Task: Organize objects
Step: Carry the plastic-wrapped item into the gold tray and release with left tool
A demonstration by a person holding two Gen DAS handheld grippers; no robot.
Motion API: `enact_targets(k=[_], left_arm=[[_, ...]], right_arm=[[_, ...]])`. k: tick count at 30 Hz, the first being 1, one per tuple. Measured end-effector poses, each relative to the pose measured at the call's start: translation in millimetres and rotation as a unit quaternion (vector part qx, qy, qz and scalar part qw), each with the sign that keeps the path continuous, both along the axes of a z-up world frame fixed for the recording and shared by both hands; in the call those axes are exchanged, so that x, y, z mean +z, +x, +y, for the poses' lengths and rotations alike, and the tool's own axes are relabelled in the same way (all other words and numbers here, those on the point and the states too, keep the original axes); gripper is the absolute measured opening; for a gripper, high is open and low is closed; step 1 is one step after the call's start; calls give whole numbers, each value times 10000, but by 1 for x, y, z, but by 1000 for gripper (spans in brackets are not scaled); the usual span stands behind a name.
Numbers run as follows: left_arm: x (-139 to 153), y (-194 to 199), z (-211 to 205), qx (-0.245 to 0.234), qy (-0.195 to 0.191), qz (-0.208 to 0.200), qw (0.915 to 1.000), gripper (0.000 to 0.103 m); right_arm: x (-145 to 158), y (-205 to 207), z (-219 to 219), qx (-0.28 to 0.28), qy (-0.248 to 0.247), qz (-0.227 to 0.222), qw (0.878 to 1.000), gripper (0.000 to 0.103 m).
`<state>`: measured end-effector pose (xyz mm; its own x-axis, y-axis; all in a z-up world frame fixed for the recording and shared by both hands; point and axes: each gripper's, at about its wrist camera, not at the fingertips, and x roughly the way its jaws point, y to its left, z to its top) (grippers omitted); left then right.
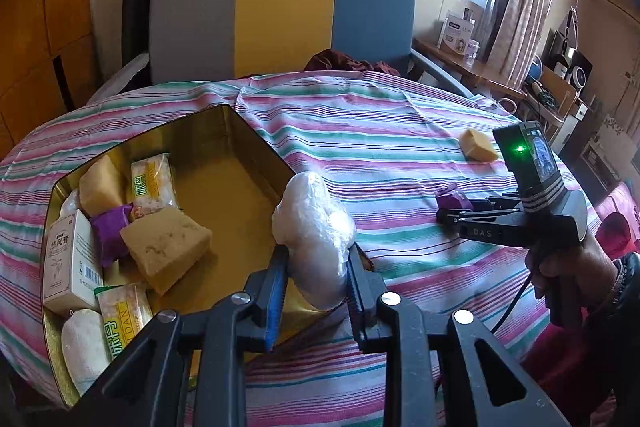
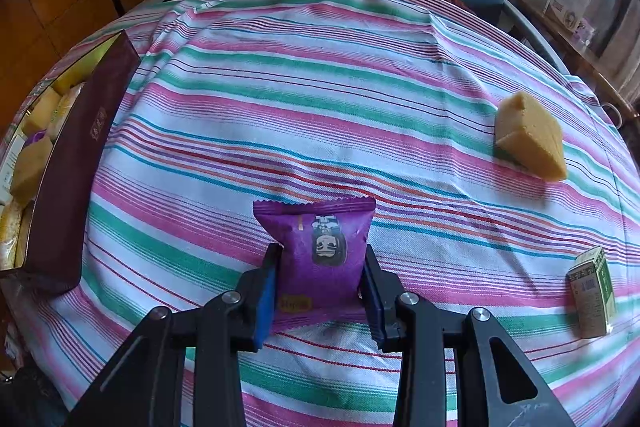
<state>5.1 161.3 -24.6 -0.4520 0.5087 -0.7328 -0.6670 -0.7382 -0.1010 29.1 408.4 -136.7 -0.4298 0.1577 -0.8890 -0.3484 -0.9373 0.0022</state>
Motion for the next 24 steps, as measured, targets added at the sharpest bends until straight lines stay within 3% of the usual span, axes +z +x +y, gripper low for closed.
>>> enact_targets(k=[4,9,17,20,24], left_arm=[[1,-6,-10,107,26,-2,9999,26],[5,-29,-44,576,283,-225,9977,26],[1,-68,-129,1687,508,-467,9833,26],[-5,-77,-136,1705,555,-688,9814,26],[-8,-92,-110,1467,578,-821,9841,26]], right_arm=[[0,0,0,30,32,-8,10000,38],[0,0,-1,50,65,-8,10000,38],[1,0,0,62,88,-19,9999,38],[1,0,-1,63,102,-24,9999,38],[1,-1,-1,77,127,-38,9999,38]])
